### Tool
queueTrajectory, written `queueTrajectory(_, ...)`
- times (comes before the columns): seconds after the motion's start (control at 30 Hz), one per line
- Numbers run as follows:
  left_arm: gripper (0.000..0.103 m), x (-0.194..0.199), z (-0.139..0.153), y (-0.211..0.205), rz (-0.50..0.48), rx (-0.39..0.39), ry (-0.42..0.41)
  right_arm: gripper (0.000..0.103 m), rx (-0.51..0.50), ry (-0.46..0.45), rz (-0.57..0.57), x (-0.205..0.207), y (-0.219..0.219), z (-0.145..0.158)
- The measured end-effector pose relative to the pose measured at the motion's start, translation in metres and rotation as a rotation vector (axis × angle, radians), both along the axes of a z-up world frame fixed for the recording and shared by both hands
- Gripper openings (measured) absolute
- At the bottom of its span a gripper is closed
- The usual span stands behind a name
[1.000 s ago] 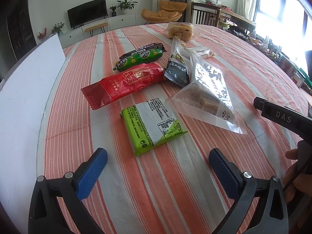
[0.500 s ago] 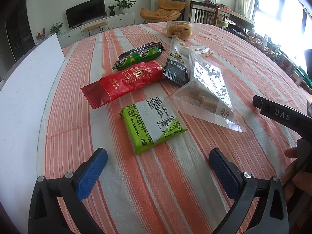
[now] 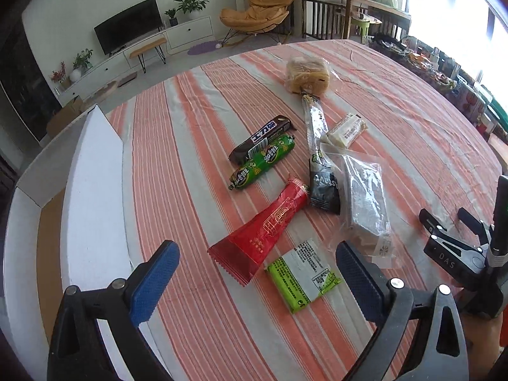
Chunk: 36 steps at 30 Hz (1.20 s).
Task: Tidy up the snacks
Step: 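Grasp the red-wrapped snack with the left tool and lift it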
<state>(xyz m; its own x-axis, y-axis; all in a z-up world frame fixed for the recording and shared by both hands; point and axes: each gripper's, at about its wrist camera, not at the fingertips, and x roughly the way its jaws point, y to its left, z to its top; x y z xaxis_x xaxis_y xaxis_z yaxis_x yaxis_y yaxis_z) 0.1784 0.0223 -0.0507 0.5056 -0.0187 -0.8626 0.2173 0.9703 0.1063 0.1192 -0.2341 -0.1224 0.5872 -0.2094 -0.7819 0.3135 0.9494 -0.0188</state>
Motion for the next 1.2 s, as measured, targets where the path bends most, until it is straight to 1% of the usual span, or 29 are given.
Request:
queueTrajectory(0.07,0.089,0.024,-0.020,-0.011,-0.041,0.067,0.058,0.093,0.000,0.000,0.000,0.000,0.000,0.000)
queueTrajectory(0.13,0.087,0.043,-0.044,-0.021,-0.078,0.112,0.114,0.093,0.000,0.000,-0.001,0.000,0.000,0.000)
queueTrajectory(0.17,0.071,0.049,-0.052,-0.023,-0.085,0.119,0.130,0.093,0.000,0.000,-0.001,0.000,0.000,0.000)
queueTrajectory(0.2,0.043,0.054,-0.059,-0.023,-0.085,0.098,0.151,0.093,0.000,0.000,0.000,0.000,0.000,0.000)
queueTrajectory(0.23,0.029,0.055,-0.056,-0.017,-0.077,-0.002,0.146,0.093,0.000,0.000,0.001,0.000,0.000,0.000)
queueTrajectory(0.27,0.018,0.055,-0.053,-0.009,-0.032,-0.074,0.160,0.093,0.000,-0.001,0.003,0.000,0.000,0.000)
queueTrajectory(0.33,0.017,0.045,-0.047,0.011,0.069,-0.178,0.154,0.093,0.000,-0.004,0.008,0.000,0.000,0.000)
queueTrajectory(0.4,0.016,0.021,-0.042,0.029,0.135,-0.226,0.130,0.093,0.000,-0.005,0.011,0.000,0.001,0.000)
queueTrajectory(0.5,0.016,-0.022,-0.037,0.047,0.198,-0.242,0.082,0.093,0.001,-0.004,0.007,0.000,0.000,-0.001)
queueTrajectory(0.6,0.017,-0.062,-0.035,0.053,0.227,-0.228,0.029,0.093,0.001,0.000,-0.002,0.001,0.000,-0.001)
queueTrajectory(0.63,0.017,-0.072,-0.038,0.054,0.239,-0.226,0.019,0.093,0.001,0.000,-0.004,0.001,0.000,-0.001)
queueTrajectory(0.67,0.017,-0.075,-0.042,0.054,0.245,-0.221,0.016,0.093,0.001,0.001,-0.006,0.001,0.000,-0.001)
queueTrajectory(0.73,0.017,-0.070,-0.058,0.053,0.249,-0.215,0.040,0.093,0.000,0.001,-0.009,0.001,0.001,-0.001)
queueTrajectory(0.77,0.017,-0.068,-0.056,0.052,0.249,-0.220,0.000,0.093,0.000,0.001,-0.011,0.001,0.001,-0.001)
queueTrajectory(0.87,0.017,-0.054,-0.060,0.034,0.208,-0.269,0.001,0.093,0.000,0.001,-0.013,0.001,0.001,-0.001)
queueTrajectory(0.9,0.016,-0.052,-0.059,0.027,0.196,-0.270,-0.002,0.093,-0.001,0.001,-0.012,0.001,0.001,-0.001)
queueTrajectory(0.93,0.016,-0.052,-0.060,0.026,0.201,-0.282,0.007,0.093,-0.001,0.001,-0.012,0.001,0.001,-0.001)
queueTrajectory(0.97,0.016,-0.056,-0.059,0.026,0.226,-0.288,-0.006,0.093,0.000,0.000,-0.011,0.001,0.001,-0.001)
queueTrajectory(1.07,0.016,-0.071,-0.060,0.037,0.308,-0.264,-0.050,0.093,0.002,-0.003,-0.004,0.000,0.001,-0.001)
queueTrajectory(1.1,0.016,-0.077,-0.061,0.041,0.320,-0.259,-0.063,0.093,0.004,-0.005,-0.002,0.000,0.000,-0.001)
queueTrajectory(1.17,0.019,-0.083,-0.062,0.042,0.306,-0.234,-0.084,0.093,0.005,-0.005,-0.002,0.000,0.001,0.000)
queueTrajectory(1.2,0.025,-0.083,-0.063,0.040,0.288,-0.209,-0.087,0.093,0.010,-0.008,-0.004,0.000,0.000,0.000)
